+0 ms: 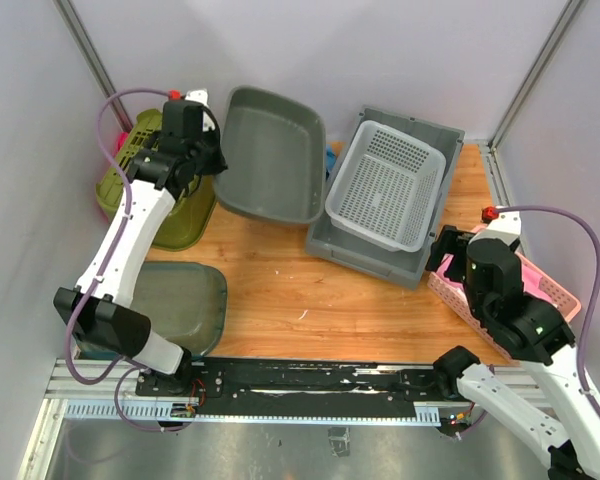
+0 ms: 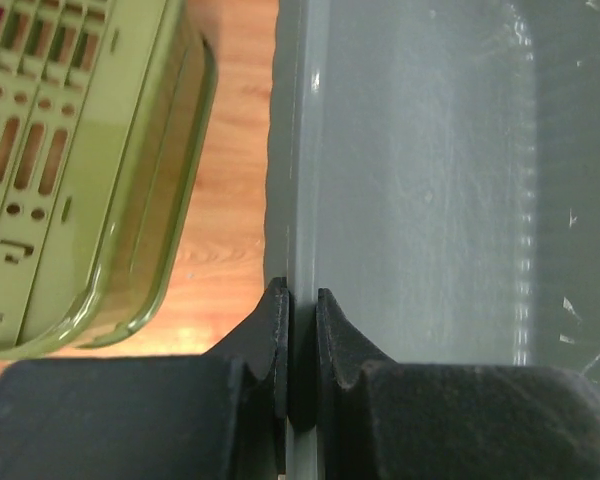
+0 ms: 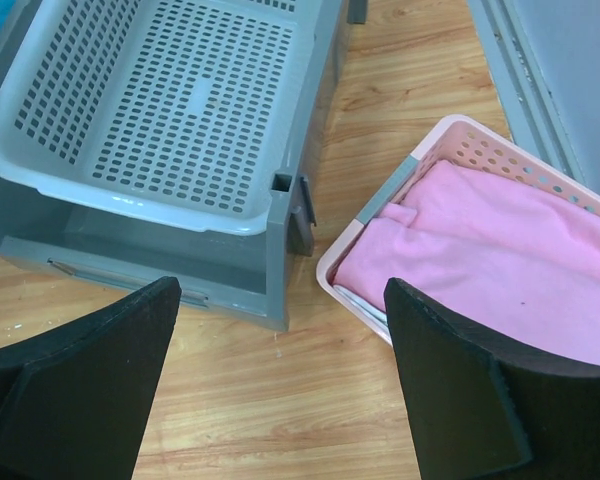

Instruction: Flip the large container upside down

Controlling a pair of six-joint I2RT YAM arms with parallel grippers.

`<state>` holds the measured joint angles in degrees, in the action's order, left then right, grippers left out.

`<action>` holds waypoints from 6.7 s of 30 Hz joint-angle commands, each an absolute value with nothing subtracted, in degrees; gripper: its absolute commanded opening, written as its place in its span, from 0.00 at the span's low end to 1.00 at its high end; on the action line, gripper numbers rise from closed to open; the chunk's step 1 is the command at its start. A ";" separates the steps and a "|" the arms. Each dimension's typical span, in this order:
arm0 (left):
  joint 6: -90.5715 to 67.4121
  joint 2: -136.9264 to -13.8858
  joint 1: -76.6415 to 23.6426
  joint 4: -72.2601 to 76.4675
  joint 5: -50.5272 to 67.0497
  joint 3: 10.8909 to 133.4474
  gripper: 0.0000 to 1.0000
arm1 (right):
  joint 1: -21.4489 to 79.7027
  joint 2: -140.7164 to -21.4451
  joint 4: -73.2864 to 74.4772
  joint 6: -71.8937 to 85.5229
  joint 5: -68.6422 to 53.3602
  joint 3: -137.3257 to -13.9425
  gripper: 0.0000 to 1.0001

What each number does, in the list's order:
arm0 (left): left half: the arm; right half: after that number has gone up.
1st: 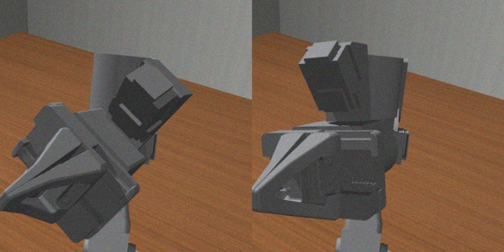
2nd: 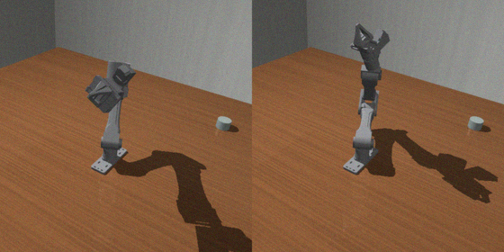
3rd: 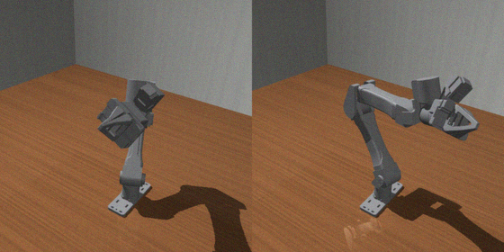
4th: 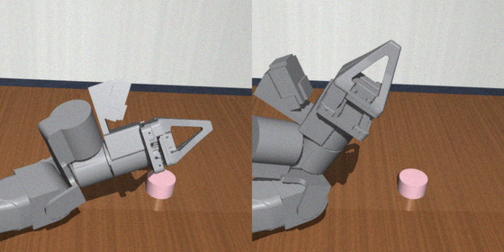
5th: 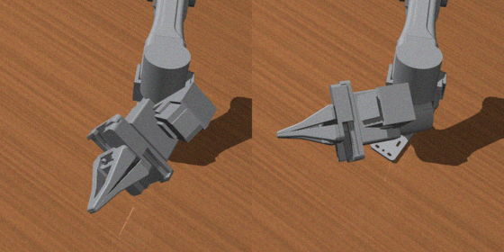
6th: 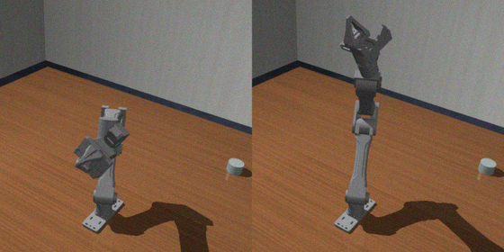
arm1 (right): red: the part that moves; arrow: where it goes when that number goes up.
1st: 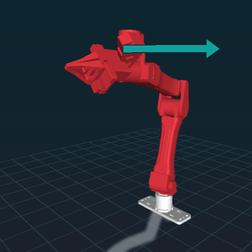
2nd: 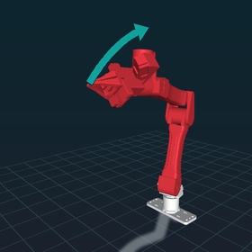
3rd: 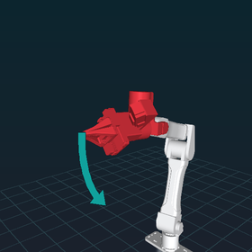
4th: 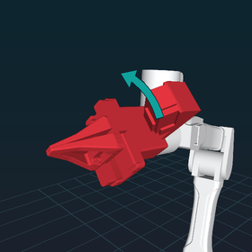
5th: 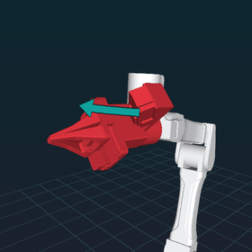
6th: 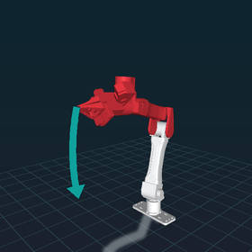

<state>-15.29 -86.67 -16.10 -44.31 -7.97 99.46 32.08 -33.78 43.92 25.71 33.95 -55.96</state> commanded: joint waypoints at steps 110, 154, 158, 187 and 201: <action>-46.80 -78.23 -47.38 -22.72 11.96 77.94 0.00 | 0.53 -34.32 51.50 25.15 14.86 -62.07 0.73; -41.25 -68.51 -13.71 -27.26 10.92 55.35 0.99 | 0.53 -37.82 47.25 23.87 11.20 -58.70 0.75; -36.17 -69.42 -13.71 -33.85 3.08 59.97 0.99 | 0.57 -38.31 46.79 23.99 10.69 -58.38 0.76; -37.97 -112.47 -65.35 -32.94 -39.03 88.02 0.97 | 0.54 -39.73 44.91 24.10 1.95 -56.68 0.75; -34.86 -110.97 -49.52 -21.97 -33.80 75.79 0.81 | 0.53 -39.68 45.56 23.65 2.03 -57.54 0.74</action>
<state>-35.66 -110.34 -56.21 -25.91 -37.78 79.31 1.43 -40.10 44.91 24.88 2.52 -56.29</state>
